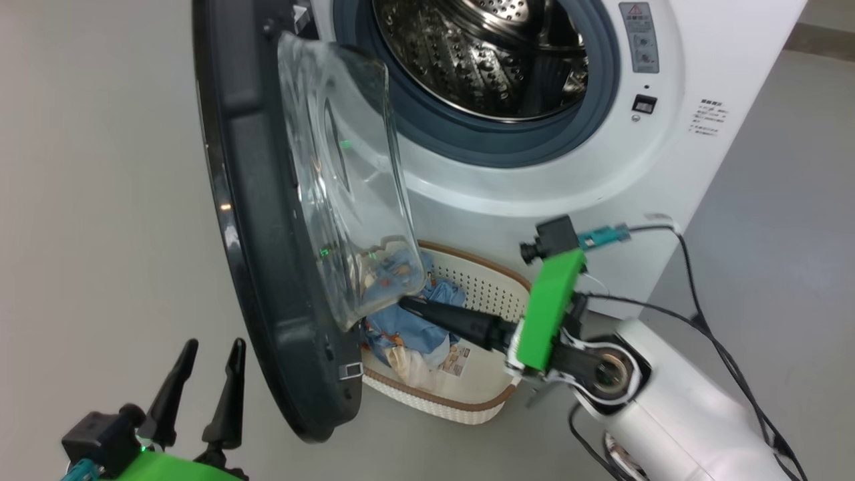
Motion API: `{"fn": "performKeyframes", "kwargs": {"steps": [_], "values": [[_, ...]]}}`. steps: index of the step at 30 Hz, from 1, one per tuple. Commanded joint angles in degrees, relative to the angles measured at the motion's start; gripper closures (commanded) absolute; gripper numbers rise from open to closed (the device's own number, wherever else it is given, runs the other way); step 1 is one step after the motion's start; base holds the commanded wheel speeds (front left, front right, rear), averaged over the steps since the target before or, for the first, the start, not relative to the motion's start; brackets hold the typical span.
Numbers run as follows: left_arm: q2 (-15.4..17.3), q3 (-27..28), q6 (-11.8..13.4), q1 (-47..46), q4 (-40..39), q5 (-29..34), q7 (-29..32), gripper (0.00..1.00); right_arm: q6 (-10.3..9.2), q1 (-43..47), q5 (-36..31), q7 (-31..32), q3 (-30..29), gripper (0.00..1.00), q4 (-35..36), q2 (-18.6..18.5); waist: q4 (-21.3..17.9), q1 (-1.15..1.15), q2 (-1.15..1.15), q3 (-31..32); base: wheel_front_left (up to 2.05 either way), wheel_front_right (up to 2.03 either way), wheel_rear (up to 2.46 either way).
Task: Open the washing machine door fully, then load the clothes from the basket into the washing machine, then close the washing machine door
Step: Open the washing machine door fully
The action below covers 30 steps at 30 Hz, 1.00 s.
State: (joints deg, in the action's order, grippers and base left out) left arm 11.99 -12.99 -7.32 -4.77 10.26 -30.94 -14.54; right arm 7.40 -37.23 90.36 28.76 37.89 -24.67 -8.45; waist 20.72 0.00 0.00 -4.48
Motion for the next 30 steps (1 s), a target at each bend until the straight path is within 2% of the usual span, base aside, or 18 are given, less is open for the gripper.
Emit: {"fn": "performKeyframes", "kwargs": {"steps": [1,4,13,20,27,30], "values": [[1.39,2.45,-0.17,-0.38,-0.88,0.07,-0.46,0.0,0.09,1.48,-0.72,-1.04,-0.24,0.0,1.15,0.02,-0.54,0.0,0.0,0.65,0.0,0.0,0.0],[1.38,2.66,-0.17,0.01,-0.79,0.17,-0.46,0.0,0.09,2.87,-1.34,-1.97,-0.3,0.0,1.12,-1.23,-0.77,0.0,0.0,1.04,0.0,0.0,0.0],[1.45,4.05,-0.17,1.86,-0.62,0.56,-0.46,0.0,0.09,9.73,-4.63,-7.63,0.41,0.0,-0.17,-8.46,-2.23,0.0,0.0,2.47,0.0,0.0,0.0],[1.25,4.66,-0.17,3.1,-0.52,1.52,-0.46,0.0,0.09,12.71,-8.02,-12.03,3.03,0.0,-1.45,-12.84,-3.15,0.0,0.0,3.33,0.0,0.0,0.0],[0.95,5.37,-0.17,3.57,-0.55,1.82,-0.46,0.0,0.09,13.42,-11.15,-20.19,4.45,0.0,-3.43,-15.62,-3.66,0.0,0.0,3.52,0.0,0.0,0.0],[0.99,5.71,-0.17,3.57,-0.55,1.83,-0.46,0.0,0.09,12.98,-15.04,-28.26,5.93,0.0,-4.03,-17.05,-3.86,0.0,0.0,3.37,0.0,0.0,0.0]]}}
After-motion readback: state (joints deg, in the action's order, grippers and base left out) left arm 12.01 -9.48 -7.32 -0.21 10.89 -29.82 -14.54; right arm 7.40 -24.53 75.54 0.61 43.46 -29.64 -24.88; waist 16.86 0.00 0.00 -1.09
